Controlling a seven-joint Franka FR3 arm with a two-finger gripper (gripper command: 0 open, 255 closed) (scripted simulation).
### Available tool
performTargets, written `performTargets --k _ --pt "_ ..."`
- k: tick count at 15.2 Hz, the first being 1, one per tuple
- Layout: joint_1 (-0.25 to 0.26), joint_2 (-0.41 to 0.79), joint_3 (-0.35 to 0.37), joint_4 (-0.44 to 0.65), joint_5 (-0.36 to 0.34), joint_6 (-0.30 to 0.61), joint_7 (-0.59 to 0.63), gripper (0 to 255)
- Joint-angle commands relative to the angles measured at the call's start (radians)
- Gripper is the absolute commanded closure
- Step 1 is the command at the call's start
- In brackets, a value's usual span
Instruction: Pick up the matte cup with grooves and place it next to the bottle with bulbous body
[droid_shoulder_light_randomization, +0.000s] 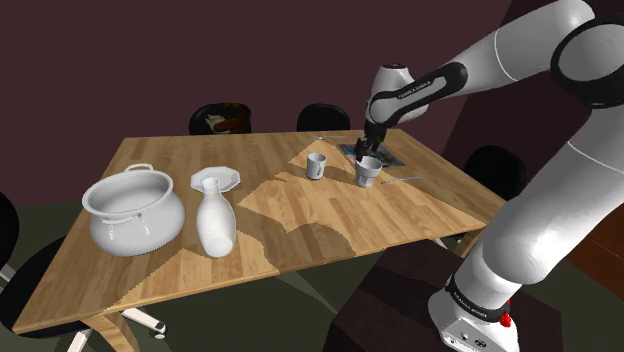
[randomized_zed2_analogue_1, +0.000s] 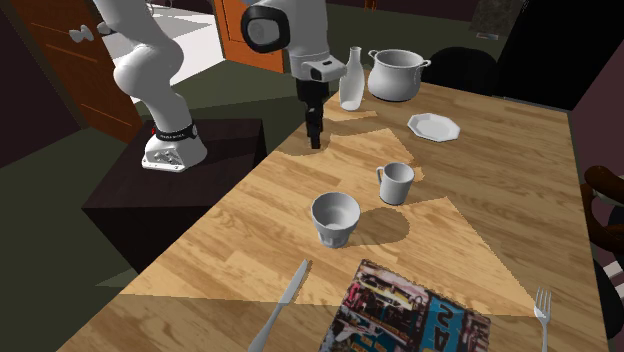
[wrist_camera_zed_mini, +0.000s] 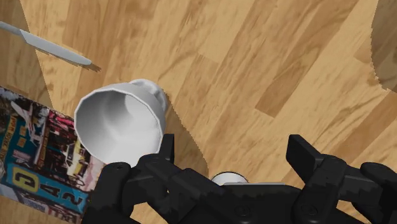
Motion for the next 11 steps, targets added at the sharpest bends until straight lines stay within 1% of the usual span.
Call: performTargets --k 1,5,9,11 --pt "-0.008 0.071 -0.017 0.023 0.011 0.048 -0.029 0" --pt "-0.033 0.222 -0.037 0.095 0.055 0.124 -0.098 0" --pt "-0.073 0.374 -0.037 0.186 0.107 0.181 -0.167 0" --pt "-0.082 0.4 -0.033 0.196 0.116 0.196 -0.176 0"
